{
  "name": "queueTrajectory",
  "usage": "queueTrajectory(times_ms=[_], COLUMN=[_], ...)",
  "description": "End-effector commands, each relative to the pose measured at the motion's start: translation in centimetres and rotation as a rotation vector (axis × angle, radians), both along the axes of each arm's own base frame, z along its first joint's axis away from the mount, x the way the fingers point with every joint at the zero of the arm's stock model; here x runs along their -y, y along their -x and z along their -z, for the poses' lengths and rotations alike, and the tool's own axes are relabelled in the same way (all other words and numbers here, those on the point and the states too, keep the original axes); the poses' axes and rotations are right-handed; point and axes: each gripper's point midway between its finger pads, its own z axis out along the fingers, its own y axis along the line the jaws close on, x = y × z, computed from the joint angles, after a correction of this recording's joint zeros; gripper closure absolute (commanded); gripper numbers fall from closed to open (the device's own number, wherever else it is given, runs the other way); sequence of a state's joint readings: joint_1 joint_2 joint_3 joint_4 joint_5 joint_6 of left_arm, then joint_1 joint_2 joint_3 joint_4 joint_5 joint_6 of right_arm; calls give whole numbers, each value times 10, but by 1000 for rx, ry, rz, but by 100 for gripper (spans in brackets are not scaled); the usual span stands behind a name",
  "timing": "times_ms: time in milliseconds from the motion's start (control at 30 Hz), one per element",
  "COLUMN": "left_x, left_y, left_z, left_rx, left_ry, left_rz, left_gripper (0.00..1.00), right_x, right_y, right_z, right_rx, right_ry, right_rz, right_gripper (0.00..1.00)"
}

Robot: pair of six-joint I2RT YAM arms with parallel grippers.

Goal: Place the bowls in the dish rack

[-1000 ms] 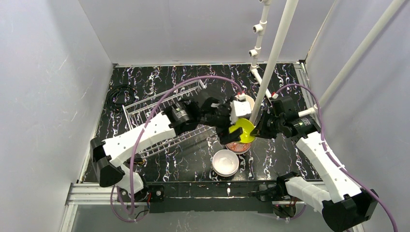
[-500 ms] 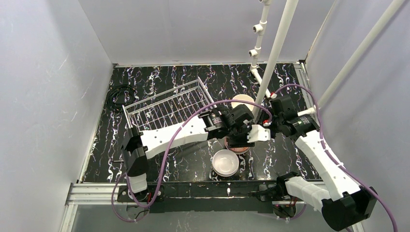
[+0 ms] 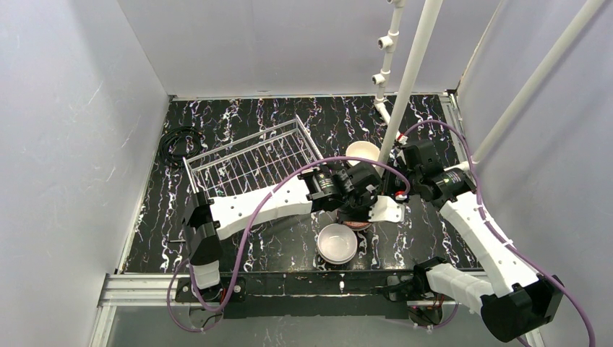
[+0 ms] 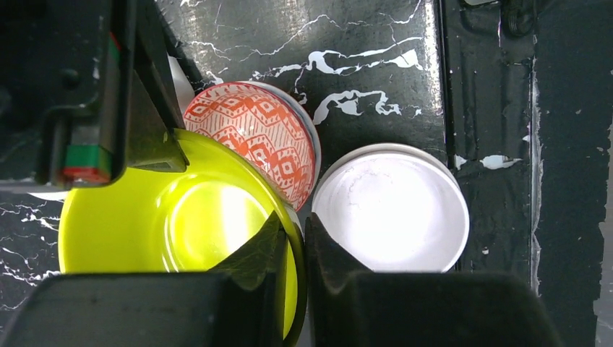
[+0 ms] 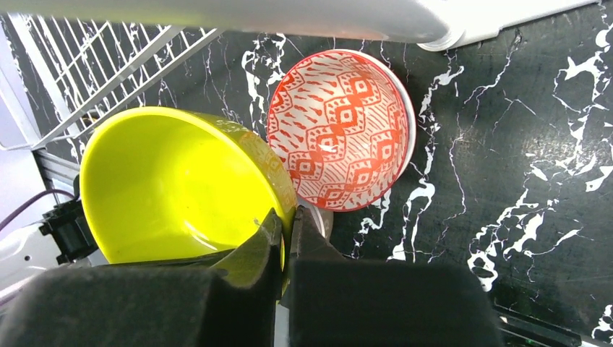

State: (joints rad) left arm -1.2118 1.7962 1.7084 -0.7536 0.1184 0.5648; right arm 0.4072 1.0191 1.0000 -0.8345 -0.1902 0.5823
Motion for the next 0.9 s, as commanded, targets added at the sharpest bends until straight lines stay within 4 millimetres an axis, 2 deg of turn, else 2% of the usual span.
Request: queueTrajectory(times_ms=[0,133,267,533,600,667,867], left_x=[-13,-17,-19,-28,-36,-48,-72], left_y=[-9,-3,1,10,2,-14,-47], left_z=[-17,-15,-14,-21,-22,-24,-55], left_rx=[11,-18,-37,-126,-143,-184,-280], left_ry=[0,7,11,98,121,154,358], left_rz=[-87,-94,-93,-133,-191,-272,-447], left_gripper=[100,100,100,100,100,100,100], right_x=[2,1,-5,-3,-4,-1,10], right_y=[-4,-6,-9,-16,-17,-16,-12], right_z=[-17,-23,-33,-57,-63,-61,-44], right_rx=[16,36,59,158,191,202,205], right_ry=[-33,-58,-113,-179,-196,-180,-112], right_rz=[63,86,102,169,164,164,164], right_gripper=[84,52,40,32,32,34,42])
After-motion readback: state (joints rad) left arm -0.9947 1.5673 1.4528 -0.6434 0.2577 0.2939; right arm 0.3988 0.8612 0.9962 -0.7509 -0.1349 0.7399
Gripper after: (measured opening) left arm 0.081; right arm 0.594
